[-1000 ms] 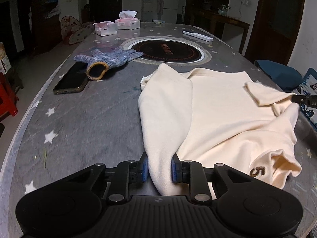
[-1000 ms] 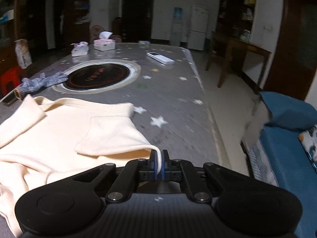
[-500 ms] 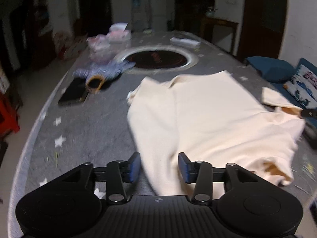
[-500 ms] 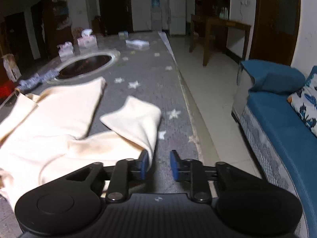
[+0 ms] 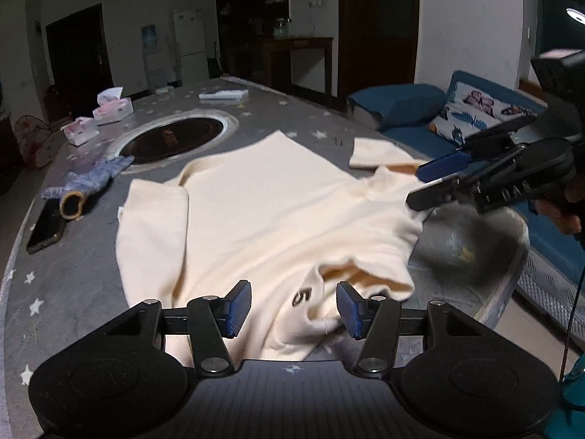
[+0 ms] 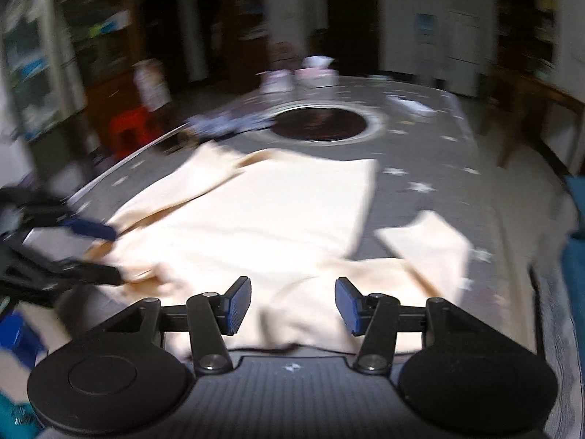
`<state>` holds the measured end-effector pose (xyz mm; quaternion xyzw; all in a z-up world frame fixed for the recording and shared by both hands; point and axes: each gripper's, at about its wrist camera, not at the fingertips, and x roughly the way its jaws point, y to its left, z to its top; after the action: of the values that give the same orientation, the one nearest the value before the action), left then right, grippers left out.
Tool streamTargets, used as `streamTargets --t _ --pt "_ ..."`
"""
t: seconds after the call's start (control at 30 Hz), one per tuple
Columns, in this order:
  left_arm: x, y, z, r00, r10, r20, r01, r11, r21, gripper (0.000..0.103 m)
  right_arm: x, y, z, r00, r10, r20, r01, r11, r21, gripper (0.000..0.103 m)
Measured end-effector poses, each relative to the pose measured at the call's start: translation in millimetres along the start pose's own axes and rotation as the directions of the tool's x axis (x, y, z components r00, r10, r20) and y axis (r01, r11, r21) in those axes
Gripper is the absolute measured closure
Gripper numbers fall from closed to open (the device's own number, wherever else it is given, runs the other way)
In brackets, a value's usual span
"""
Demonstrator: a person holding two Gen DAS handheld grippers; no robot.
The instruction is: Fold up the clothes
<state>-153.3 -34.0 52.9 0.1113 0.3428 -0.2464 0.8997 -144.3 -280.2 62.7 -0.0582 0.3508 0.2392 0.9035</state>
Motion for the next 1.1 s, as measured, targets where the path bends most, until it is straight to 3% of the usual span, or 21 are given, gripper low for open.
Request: streamTargets --t 0.1,0.17,0.27,0.4,0.57,0.73,0.8,0.87,1.1 --pt "5.6 -0.4 -3.5 1.0 -0.005 -0.021 0.005 1.0 -0.006 0.054 6.8 28.8 -2.3 0.998 0.056 -0.027 -0.059 0.992 -0.112 0.054" --pt "8.0 -0.9 -6.2 0.999 -0.014 -0.03 0.014 1.0 -0.008 0.061 11.7 45.5 -4.4 0.996 0.076 -0.051 -0.084 0.982 -0.168 0.061" --pt "10.6 0.0 -8.6 0.999 -0.029 -0.041 0.028 0.999 -0.017 0.079 23.0 60.2 -6.6 0.994 0.073 -0.08 -0.089 0.972 -0.219 0.071" --pt "4.0 -0.7 -9.1 0.999 -0.044 -0.023 0.044 0.999 -0.012 0.087 32.6 67.2 -9.7 0.99 0.077 -0.116 -0.103 0.965 -0.239 0.083" --pt "-7.1 -2.1 -6.7 0.997 -0.074 0.0 0.074 0.997 0.009 0.088 20.6 68.9 -10.1 0.988 0.113 -0.106 -0.135 0.964 -0.23 0.075" --pt "-10.9 -6.1 -8.2 0.996 -0.094 -0.01 0.094 0.995 0.03 0.089 25.6 78.7 -14.1 0.986 0.103 -0.128 -0.136 0.951 -0.28 0.075" --pt "-13.7 -7.3 -9.3 0.994 -0.105 -0.011 0.105 0.994 0.035 0.089 31.6 81.0 -17.7 0.985 0.086 -0.149 -0.127 0.948 -0.294 0.077" --pt "-17.0 -8.3 -12.3 0.992 -0.126 -0.016 0.126 0.991 0.05 0.089 30.5 80.8 -18.8 0.981 0.089 -0.17 -0.138 0.944 -0.299 0.092" --pt "-11.0 -12.0 -25.0 0.981 -0.177 -0.082 0.184 0.979 0.093 0.085 21.2 80.3 -24.9 0.958 0.148 -0.246 -0.223 0.924 -0.31 0.093"
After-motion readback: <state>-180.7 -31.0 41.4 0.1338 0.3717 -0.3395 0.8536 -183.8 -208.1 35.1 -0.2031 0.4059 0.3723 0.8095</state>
